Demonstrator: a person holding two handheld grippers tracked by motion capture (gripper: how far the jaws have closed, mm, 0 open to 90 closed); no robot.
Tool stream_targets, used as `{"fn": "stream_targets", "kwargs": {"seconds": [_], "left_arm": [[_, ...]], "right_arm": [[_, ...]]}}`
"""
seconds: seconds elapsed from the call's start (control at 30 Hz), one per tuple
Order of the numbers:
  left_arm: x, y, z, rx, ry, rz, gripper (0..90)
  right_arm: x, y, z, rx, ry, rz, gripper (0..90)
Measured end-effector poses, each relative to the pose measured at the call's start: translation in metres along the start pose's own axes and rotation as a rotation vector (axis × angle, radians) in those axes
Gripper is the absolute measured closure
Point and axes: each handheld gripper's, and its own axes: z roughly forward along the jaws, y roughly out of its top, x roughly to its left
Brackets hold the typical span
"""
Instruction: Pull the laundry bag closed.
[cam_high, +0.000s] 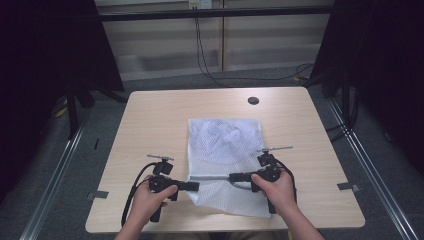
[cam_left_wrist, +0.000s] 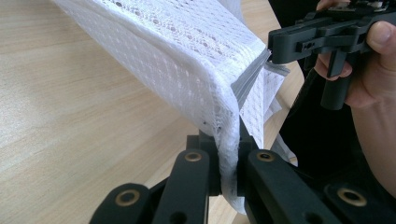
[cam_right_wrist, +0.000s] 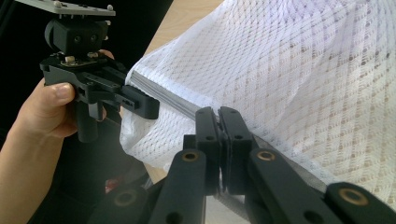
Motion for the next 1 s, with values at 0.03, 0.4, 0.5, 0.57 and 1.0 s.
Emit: {"fn": "stream_targets", "kwargs": {"seconds": [0.03,0.4,0.5,0.57,1.0], "left_arm": [[0.000,0.000,0.000,0.001,0.003,0.006,88.8],[0.001,0.000,-0.002,-0.005,0.008,0.006,88.8],[0.002,0.000,-0.004,-0.008,0.000,0.001,88.7],[0.002,0.001,-0.003,-0.007,0.001,0.007,88.7],[0.001,0.000,-0.002,0.000,0.000,0.005,88.7]], "right_arm": [[0.000,0.000,0.000,0.000,0.000,-0.001,87.4],[-0.001,-0.001,-0.002,0.000,-0.008,-0.006,87.4],[-0.004,-0.001,-0.007,-0.009,-0.015,0.008,87.4],[-0.005,-0.001,-0.009,-0.012,-0.011,0.004,87.4],[-0.006,-0.002,-0.011,-0.008,-0.013,0.004,87.4]]}}
